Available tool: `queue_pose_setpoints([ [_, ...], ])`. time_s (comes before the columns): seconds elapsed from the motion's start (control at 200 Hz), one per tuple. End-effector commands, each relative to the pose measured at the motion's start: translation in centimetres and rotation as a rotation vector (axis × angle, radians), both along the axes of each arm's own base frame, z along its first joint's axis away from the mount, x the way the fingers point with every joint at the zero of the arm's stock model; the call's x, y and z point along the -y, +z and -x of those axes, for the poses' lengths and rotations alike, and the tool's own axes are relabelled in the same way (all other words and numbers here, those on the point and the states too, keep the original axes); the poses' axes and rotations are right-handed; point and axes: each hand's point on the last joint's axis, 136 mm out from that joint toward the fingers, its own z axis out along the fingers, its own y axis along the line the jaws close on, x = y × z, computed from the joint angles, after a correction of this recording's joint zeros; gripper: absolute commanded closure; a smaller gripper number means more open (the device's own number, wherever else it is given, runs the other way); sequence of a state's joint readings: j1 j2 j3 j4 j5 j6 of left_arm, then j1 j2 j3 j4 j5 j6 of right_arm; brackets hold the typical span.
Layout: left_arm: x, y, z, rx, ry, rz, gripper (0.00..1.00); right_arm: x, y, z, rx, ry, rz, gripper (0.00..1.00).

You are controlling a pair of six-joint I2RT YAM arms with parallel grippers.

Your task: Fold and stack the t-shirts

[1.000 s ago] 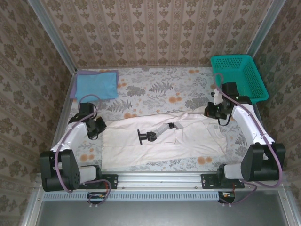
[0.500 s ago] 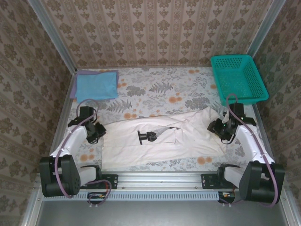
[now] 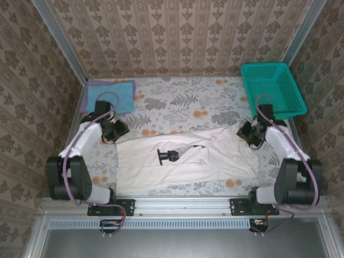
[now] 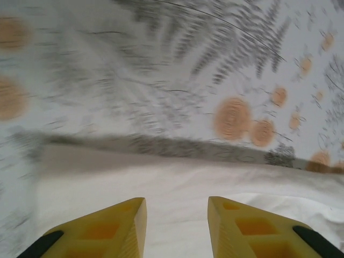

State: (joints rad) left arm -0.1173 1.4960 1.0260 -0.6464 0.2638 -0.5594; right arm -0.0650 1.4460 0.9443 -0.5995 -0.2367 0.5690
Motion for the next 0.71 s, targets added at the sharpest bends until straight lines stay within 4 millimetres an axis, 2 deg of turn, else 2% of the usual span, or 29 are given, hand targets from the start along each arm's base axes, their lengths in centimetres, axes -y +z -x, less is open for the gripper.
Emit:
queue_pose_setpoints([
  [0.0,2.6,-2.0,0.0,-0.073,-0.118,0.015,0.65,-1.1,-0.2,-2.8,0.009,0.093,0.094,0.71],
  [0.105,2.5,-4.3,-0.5,-0.119,-0.104,-0.012,0.65,-1.3,-2.2,-4.3,-0.055,0.146,0.180,0.67],
  [0.275,-1.3,-7.6,-0.1,-0.221,0.017,-0.121,0.64,-0.9,-4.7,-7.0,-0.105,0.181,0.276,0.63],
  [0.415,-4.4,-9.7,1.1,-0.308,0.114,-0.173,0.63,0.9,-6.8,-7.3,-0.202,0.152,0.365,0.60],
  [0.575,-8.1,-10.0,2.4,-0.346,0.242,-0.234,0.64,3.1,-7.7,-6.8,-0.232,0.038,0.374,0.49],
  [0.7,-9.3,-9.6,2.6,-0.336,0.277,-0.243,0.63,3.7,-7.8,-7.5,-0.215,-0.022,0.320,0.44],
])
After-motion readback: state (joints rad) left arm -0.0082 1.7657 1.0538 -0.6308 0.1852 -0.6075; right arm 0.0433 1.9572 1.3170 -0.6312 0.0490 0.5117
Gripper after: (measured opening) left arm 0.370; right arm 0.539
